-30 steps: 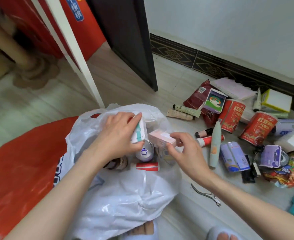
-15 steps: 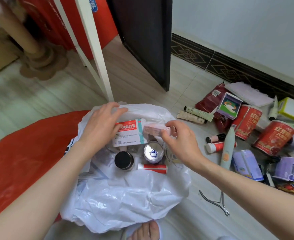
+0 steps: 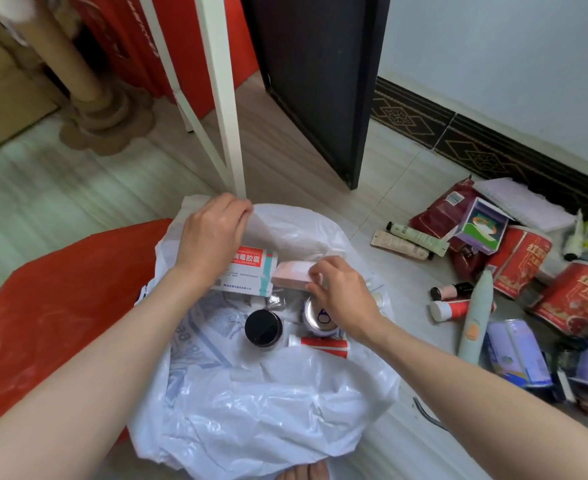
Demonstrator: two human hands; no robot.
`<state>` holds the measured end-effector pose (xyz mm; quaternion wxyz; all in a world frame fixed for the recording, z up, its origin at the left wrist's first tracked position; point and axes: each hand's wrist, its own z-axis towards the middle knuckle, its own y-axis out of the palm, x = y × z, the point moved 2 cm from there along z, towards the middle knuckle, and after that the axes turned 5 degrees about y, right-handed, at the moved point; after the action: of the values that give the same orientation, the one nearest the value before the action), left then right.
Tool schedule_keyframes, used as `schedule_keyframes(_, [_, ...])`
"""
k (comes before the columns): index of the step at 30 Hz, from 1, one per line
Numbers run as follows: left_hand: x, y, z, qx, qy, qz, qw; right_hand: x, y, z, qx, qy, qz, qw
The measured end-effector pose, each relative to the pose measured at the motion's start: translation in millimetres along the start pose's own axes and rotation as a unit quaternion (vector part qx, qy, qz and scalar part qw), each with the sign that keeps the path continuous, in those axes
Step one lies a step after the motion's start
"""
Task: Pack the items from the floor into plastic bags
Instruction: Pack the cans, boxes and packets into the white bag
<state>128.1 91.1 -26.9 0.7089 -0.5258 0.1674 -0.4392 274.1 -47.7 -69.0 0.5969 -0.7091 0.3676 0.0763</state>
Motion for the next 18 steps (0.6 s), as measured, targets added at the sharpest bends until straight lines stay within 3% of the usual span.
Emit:
schedule_keyframes(4, [-0.9,4.9,-4.8,-0.002,-0.023,-0.013,1.0,0.0,0.3,1.3,-0.005,-0.018,-0.029,0.999])
schedule_keyframes(9, [2.3,4.7,-15.1,-0.065,-0.052,-0.036,0.996,4.7,-16.0,-3.4,-0.005,-0.026,-0.029,0.999])
schedule_keyframes(14, [39.5,-14.6,-22.8,-0.068,-0.017,-0.013,0.997,27.3,-49.0,-27.2,-0.001,-0.048,-0.067,0.997])
schedule_keyframes(18, [110.4,-12.7,-26.1,-0.045,0.036,-0.07,0.996,75.8,-77.6,-73.3,0.011,-0.001,-0.079,0.997])
